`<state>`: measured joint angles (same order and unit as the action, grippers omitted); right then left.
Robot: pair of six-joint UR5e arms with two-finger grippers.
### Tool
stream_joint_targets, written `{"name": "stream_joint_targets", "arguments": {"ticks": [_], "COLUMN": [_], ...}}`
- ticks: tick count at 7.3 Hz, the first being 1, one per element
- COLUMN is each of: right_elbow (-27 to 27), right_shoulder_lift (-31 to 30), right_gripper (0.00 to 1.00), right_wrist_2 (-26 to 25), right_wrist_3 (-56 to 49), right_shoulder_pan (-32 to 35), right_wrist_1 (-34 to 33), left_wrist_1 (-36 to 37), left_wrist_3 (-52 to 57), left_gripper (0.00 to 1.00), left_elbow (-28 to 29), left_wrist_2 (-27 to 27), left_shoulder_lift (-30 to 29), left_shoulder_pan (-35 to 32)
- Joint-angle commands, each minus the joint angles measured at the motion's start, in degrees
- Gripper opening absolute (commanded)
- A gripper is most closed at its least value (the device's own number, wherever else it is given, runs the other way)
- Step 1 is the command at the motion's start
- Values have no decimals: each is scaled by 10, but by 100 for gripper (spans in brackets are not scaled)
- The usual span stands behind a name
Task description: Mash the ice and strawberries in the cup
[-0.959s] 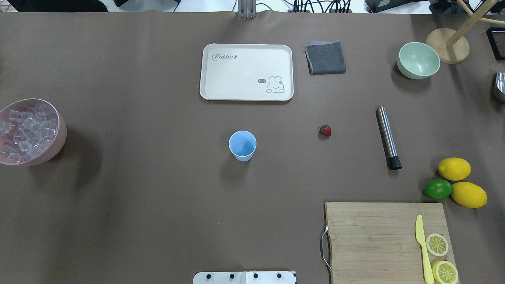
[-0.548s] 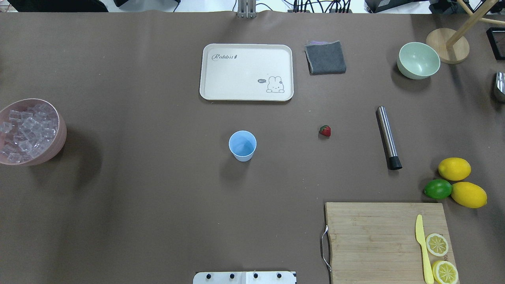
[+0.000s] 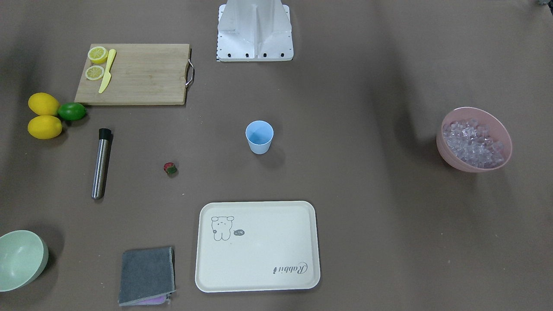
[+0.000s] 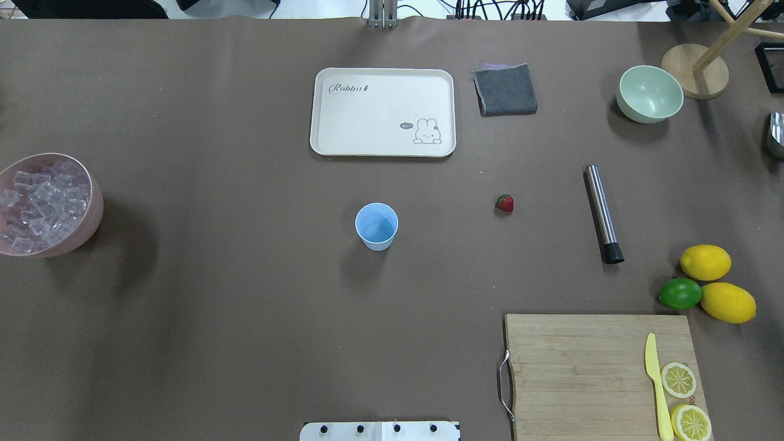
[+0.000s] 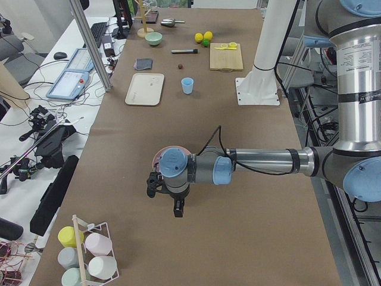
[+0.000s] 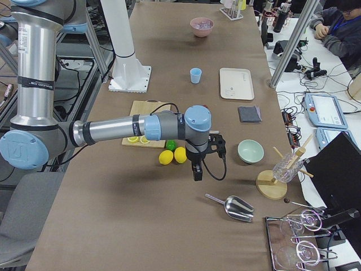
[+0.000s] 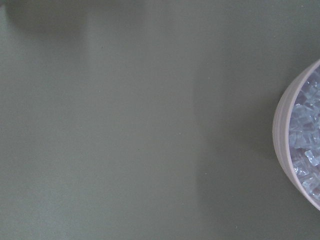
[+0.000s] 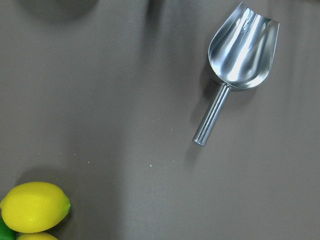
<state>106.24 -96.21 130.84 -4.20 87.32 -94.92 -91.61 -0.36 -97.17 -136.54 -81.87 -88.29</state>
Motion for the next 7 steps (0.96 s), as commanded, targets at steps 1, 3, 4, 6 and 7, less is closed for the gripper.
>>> {"name": "stream_joint_targets", "arguments": {"ticks": [1,3,4,6,7], "right_elbow": [1,5,5,5,5], "right_shoulder_lift": [-1,7,8,9,10], "right_gripper": [100,100,100,100,100], "right_wrist_2": [1,-5,-5,-3,-3], "right_wrist_3": [2,2,2,2,-2], "right_shoulder_pan": [0,0,0,0,0], "right_wrist_1": [2,4,8,23,31], "left_wrist_1": [-1,-6,-6,-7,-12], "left_wrist_3": [-1,-4,-5,-5,-3], "left_gripper": [100,100,100,100,100], "left_elbow": [0,2,2,4,-1], "left_wrist_2": [1,-4,-5,-5,-3], "left_shoulder_lift": [0,-15,-30,-50,-65], "left_shoulder_pan": [0,0,0,0,0]}}
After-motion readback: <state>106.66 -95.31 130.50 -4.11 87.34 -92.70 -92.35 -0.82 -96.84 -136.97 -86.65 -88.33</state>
